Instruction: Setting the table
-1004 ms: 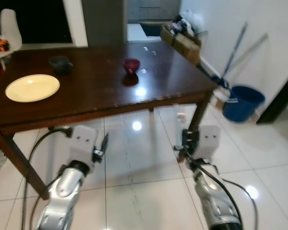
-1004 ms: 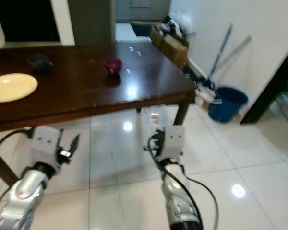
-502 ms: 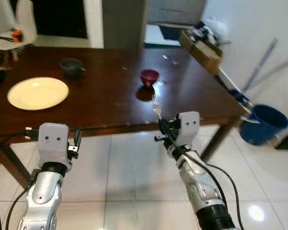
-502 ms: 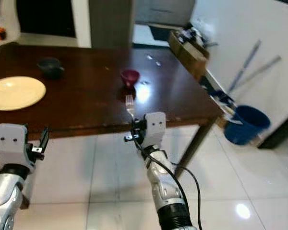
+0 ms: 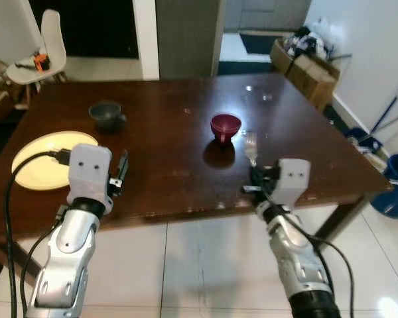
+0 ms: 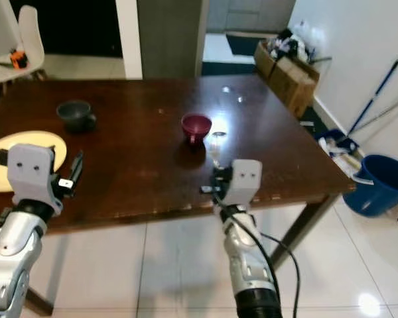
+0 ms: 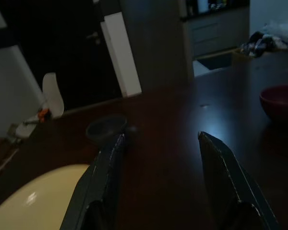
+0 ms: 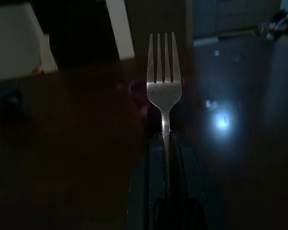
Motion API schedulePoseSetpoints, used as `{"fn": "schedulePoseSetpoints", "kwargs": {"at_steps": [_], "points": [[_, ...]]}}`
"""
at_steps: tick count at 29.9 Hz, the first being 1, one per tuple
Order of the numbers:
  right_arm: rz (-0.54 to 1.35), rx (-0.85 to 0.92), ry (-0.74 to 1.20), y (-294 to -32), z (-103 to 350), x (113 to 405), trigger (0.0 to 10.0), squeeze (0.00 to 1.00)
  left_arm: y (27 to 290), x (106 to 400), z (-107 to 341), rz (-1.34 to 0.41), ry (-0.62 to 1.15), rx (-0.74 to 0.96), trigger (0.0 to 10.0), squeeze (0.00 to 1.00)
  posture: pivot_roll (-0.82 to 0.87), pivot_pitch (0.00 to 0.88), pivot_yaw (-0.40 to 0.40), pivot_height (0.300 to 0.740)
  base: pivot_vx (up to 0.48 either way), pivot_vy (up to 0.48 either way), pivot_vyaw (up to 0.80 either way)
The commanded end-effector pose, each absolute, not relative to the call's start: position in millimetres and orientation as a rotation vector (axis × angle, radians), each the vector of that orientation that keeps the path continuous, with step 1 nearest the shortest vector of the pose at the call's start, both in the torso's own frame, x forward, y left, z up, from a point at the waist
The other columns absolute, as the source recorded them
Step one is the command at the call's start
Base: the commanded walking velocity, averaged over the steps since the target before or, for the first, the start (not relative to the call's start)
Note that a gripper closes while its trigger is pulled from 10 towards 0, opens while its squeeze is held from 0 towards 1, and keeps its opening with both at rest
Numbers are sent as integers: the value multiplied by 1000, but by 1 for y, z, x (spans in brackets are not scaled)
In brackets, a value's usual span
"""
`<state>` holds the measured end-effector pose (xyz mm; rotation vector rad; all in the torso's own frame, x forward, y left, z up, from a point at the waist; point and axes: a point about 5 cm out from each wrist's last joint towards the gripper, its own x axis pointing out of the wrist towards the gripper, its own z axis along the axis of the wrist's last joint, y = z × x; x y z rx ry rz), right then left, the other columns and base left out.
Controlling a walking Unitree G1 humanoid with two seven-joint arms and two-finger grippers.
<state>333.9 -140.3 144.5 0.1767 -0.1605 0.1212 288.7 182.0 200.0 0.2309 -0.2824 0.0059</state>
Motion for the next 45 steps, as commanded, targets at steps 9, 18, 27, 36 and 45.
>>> {"fn": "schedulePoseSetpoints", "kwargs": {"at_steps": [9,18,27,36,45], "points": [[276,145,-126,-114,141,332,10000,0,182,289,192,3,-239,237,10000,0,115,9,52,740,480,0,0],[461,109,-118,-88,141,324,10000,0,189,282,188,18,-212,214,10000,0,116,15,51,740,231,0,0],[538,147,-133,-70,147,316,10000,0,191,280,187,19,-205,217,10000,0,112,22,49,740,0,0,0],[503,176,-128,-71,147,316,10000,0,189,282,189,-21,-191,214,10000,0,108,24,54,740,0,0,0],[412,188,-108,-86,142,320,10000,0,185,284,184,-45,-157,215,10000,0,104,22,57,740,0,0,0]]}}
